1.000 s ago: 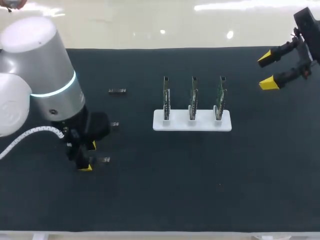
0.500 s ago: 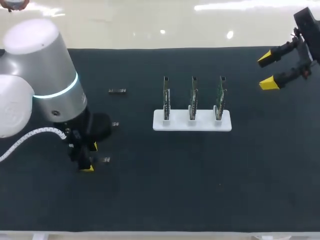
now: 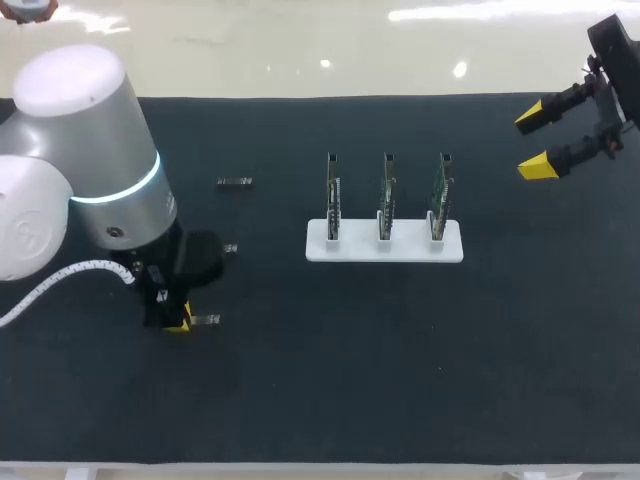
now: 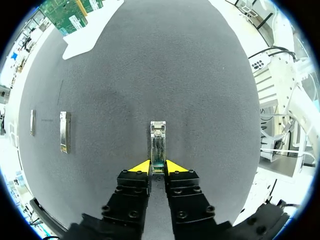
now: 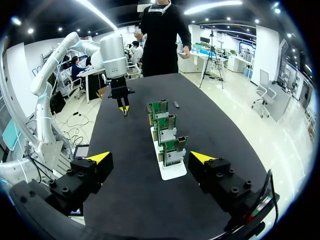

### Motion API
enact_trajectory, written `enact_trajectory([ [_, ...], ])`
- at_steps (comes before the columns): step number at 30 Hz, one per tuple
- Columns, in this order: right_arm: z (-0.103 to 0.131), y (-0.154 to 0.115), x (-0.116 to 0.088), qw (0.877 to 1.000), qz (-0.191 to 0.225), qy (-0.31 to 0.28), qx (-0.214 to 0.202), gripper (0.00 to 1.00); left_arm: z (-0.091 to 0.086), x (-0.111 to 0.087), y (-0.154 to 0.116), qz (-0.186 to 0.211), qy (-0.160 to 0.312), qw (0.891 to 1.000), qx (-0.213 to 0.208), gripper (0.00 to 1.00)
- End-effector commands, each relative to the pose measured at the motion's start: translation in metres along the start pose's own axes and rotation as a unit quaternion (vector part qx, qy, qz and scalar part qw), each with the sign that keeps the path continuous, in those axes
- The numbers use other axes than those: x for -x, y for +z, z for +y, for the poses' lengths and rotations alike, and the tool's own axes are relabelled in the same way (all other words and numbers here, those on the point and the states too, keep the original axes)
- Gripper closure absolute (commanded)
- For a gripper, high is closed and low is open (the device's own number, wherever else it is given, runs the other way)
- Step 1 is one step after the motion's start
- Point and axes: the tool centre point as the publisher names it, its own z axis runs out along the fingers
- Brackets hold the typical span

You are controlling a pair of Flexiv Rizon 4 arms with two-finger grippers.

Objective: Pick up the optical module with the left hand, and insert it into the network port with the right hand.

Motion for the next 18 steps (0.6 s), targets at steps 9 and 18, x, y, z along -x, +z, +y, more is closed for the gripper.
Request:
enact_trajectory([
  [9,-0.001,0.001,0.0,1.0,0.0,0.0,0.001,0.0,-0.002,0.002,-0.027,-0.048,-0.004,0.999,-0.003,1.0],
  [18,-0.001,0.001,0.0,1.0,0.0,0.0,0.001,0.0,0.003,0.0,-0.089,-0.156,-0.019,0.988,-0.006,1.0],
])
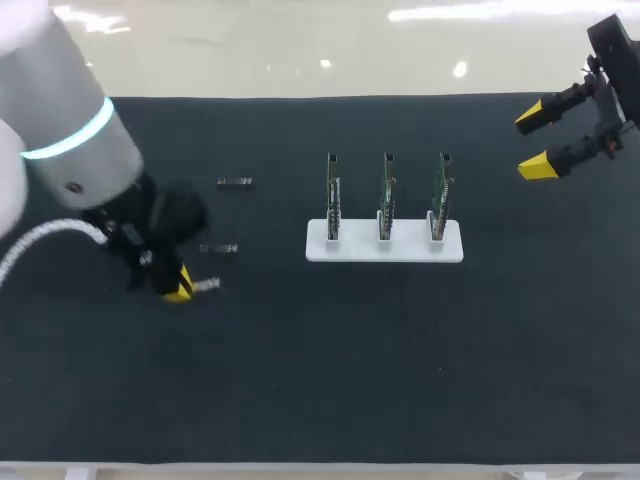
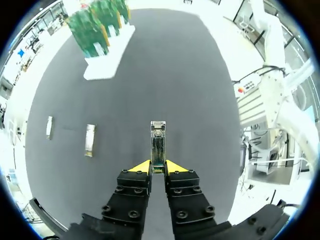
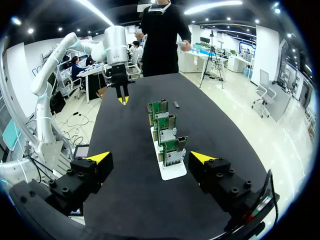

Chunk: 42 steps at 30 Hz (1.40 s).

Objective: Pick up the optical module with the left hand, and insert it into the network port with the right hand.

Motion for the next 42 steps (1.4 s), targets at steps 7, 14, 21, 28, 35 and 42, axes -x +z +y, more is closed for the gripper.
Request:
enact_trajectory([
  [7,-0.001,0.001,0.0,1.0,0.0,0.0,0.001,0.0,0.005,0.003,-0.079,-0.147,0.004,0.989,0.012,1.0],
  [14,-0.001,0.001,0.0,1.0,0.0,0.0,0.001,0.0,0.016,0.019,-0.122,-0.23,0.019,0.972,0.03,1.0],
  [21,-0.001,0.001,0.0,1.0,0.0,0.0,0.001,0.0,0.03,0.031,-0.156,-0.296,0.04,0.953,0.044,1.0],
  [28,-0.001,0.001,0.0,1.0,0.0,0.0,0.001,0.0,0.052,0.04,-0.178,-0.351,0.047,0.934,0.04,1.0],
  [35,-0.001,0.001,0.0,1.0,0.0,0.0,0.001,0.0,0.074,0.043,-0.185,-0.398,0.047,0.916,0.032,1.0],
  [42,-0.001,0.001,0.0,1.0,0.0,0.0,0.001,0.0,0.088,0.048,-0.182,-0.452,0.066,0.889,0.039,1.0],
])
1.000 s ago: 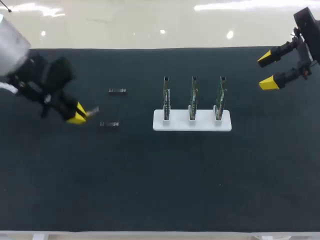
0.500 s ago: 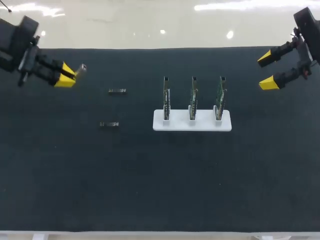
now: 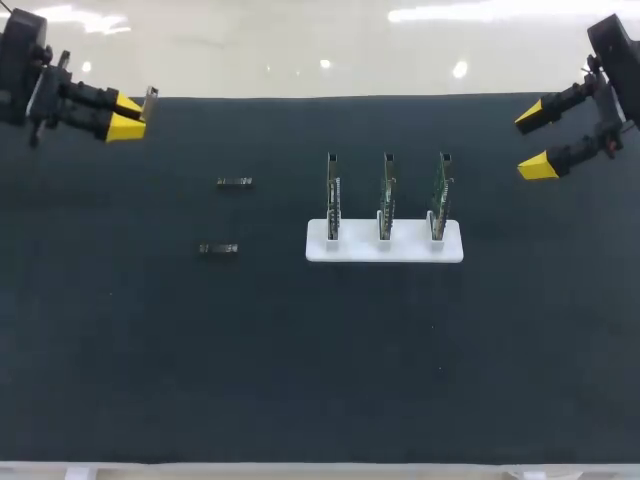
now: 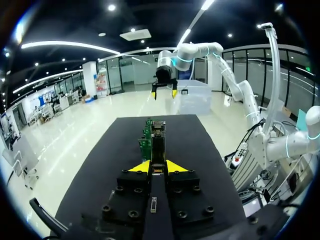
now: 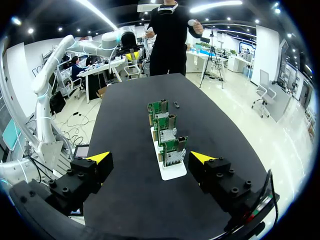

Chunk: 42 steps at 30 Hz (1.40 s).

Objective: Pick up the optical module with the left hand, and insert it into the network port with the right hand.

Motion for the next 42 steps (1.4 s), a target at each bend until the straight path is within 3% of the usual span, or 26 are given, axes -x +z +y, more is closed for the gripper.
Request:
enact_trajectory([
  [1,-0.001,0.001,0.0,1.0,0.0,0.0,0.001,0.0,0.012,-0.008,0.008,-0.054,0.015,0.998,-0.003,1.0],
  [5,-0.001,0.001,0.0,1.0,0.0,0.0,0.001,0.0,0.019,-0.013,0.015,-0.068,0.045,0.997,-0.003,1.0],
  [21,-0.001,0.001,0.0,1.0,0.0,0.0,0.001,0.0,0.019,-0.013,0.015,-0.068,0.045,0.997,-0.003,1.0],
  [31,-0.001,0.001,0.0,1.0,0.0,0.0,0.001,0.0,0.019,0.009,0.068,-0.125,0.071,0.989,-0.018,1.0],
  [42,-0.001,0.001,0.0,1.0,0.0,0.0,0.001,0.0,0.019,0.021,0.116,-0.137,0.033,0.989,-0.035,1.0],
])
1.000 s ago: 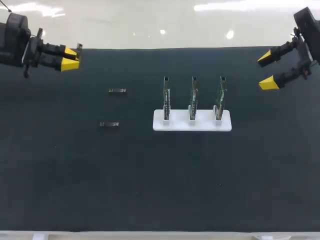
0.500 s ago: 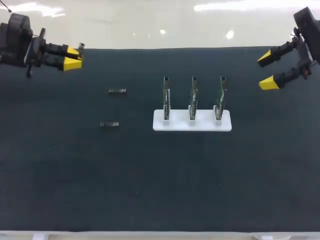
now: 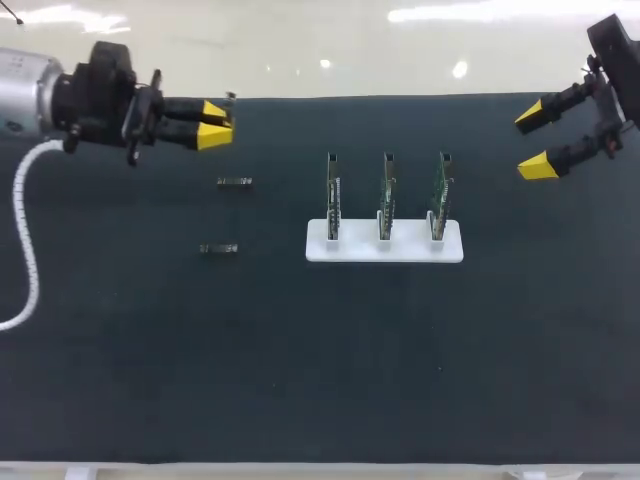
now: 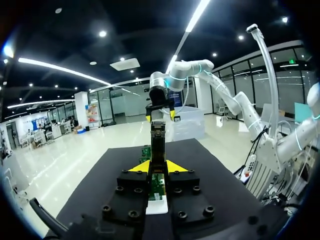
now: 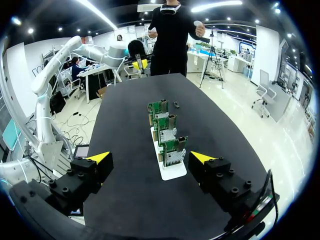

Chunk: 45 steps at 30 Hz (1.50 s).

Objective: Pick up the optical module with the left hand, and insert it into the network port with the right hand.

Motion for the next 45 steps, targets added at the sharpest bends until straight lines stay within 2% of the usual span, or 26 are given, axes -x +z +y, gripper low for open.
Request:
enact_trajectory([
  [1,-0.001,0.001,0.0,1.0,0.0,0.0,0.001,0.0,0.006,-0.004,0.018,-0.002,-0.009,1.0,-0.003,1.0],
  [8,-0.001,0.001,0.0,1.0,0.0,0.0,0.001,0.0,0.008,-0.004,0.027,-0.004,-0.021,1.0,-0.008,1.0],
  [40,-0.001,0.001,0.0,1.0,0.0,0.0,0.001,0.0,0.008,-0.004,0.027,-0.004,-0.021,1.0,-0.008,1.0],
  [45,-0.013,0.003,0.013,1.0,-0.008,0.009,0.007,0.0,0.008,-0.004,0.027,-0.004,-0.021,1.0,-0.008,1.0],
])
